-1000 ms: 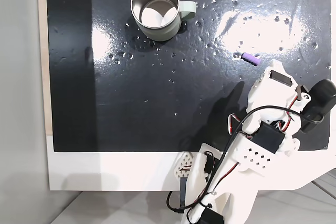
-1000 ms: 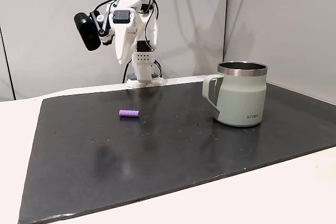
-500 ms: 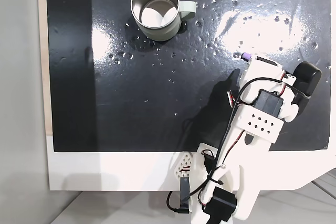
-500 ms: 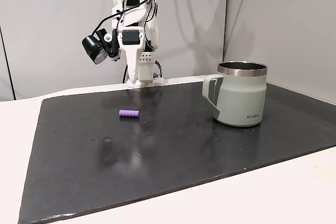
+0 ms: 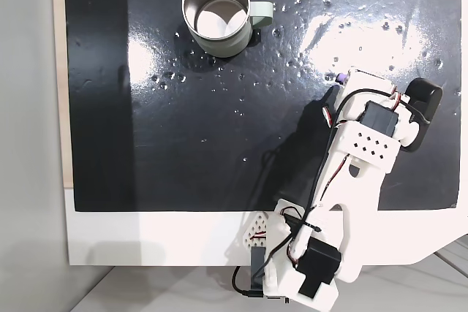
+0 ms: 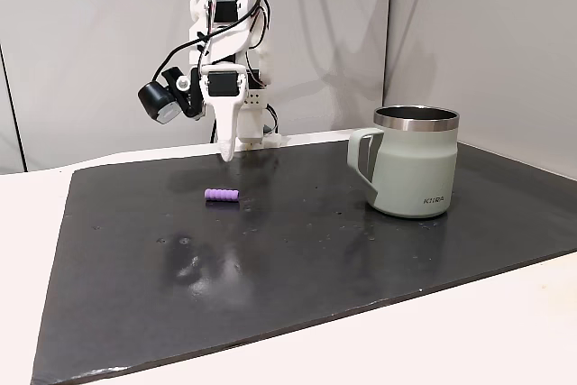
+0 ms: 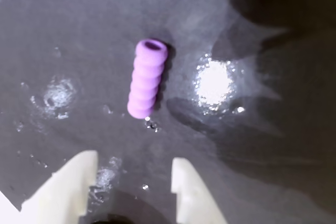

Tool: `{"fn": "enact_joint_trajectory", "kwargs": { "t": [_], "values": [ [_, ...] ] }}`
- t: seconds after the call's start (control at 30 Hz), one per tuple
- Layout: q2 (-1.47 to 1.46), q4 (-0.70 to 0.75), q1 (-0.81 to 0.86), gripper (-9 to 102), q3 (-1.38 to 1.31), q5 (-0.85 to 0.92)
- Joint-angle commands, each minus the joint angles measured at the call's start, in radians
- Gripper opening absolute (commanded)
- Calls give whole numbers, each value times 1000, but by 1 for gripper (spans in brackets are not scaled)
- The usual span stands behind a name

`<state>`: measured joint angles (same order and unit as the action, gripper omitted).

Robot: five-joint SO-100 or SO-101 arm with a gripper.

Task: Grasp a pengrip and put it in the cup.

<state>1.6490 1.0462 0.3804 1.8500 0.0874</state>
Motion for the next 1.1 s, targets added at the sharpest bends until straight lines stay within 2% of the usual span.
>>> {"fn": "enact_joint_trajectory", "kwargs": {
  "t": [0.0,1.07],
  "values": [
    [-21,-9,0,19,-77,9],
    [-319,-44,44,19,-247,103]
  ]
}}
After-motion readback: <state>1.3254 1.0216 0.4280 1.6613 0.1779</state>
